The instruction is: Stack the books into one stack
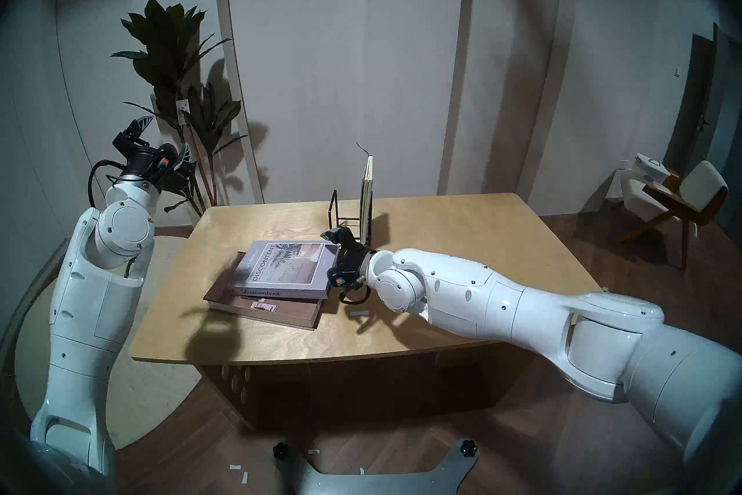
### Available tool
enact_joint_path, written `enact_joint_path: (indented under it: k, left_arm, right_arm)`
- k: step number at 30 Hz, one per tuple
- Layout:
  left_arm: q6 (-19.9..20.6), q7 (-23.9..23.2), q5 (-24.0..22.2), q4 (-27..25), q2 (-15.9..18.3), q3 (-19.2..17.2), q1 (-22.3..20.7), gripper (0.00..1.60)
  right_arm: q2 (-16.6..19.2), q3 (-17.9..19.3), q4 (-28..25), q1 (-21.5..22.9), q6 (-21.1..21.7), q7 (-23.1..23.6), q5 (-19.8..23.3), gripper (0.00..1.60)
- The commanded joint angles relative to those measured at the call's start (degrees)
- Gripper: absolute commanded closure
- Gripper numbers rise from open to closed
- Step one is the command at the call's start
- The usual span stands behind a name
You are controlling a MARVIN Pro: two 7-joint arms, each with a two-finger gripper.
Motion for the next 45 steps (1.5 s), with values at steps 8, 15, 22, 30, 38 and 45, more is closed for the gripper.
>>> enact_joint_path:
  k: [8, 15, 22, 30, 38, 45]
  left_arm:
    - [0.03, 0.17, -0.14, -0.83, 0.13, -0.29, -1.26, 0.0]
    - [0.05, 0.17, -0.15, -0.84, 0.13, -0.29, -1.27, 0.0]
    - [0.04, 0.17, -0.14, -0.83, 0.13, -0.29, -1.27, 0.0]
    - [-0.02, 0.18, -0.13, -0.82, 0.15, -0.3, -1.23, 0.0]
    - [-0.01, 0.18, -0.13, -0.82, 0.14, -0.3, -1.23, 0.0]
    - [0.02, 0.17, -0.14, -0.83, 0.13, -0.29, -1.26, 0.0]
  right_arm:
    - [5.73, -0.62, -11.37, 2.03, 7.8, 10.11, 0.67, 0.0]
    - [6.03, -0.73, -12.42, 2.12, 9.49, 11.06, 0.57, 0.0]
    - [4.4, -2.21, -9.5, 2.47, 6.5, 8.15, -2.22, 0.0]
    - [2.14, -5.66, -8.68, 4.49, 5.95, 6.36, -8.19, 0.0]
    - [1.91, -9.0, -10.15, 6.82, 7.9, 6.64, -14.76, 0.0]
    - [3.31, -10.51, -12.27, 8.11, 9.18, 9.16, -17.16, 0.0]
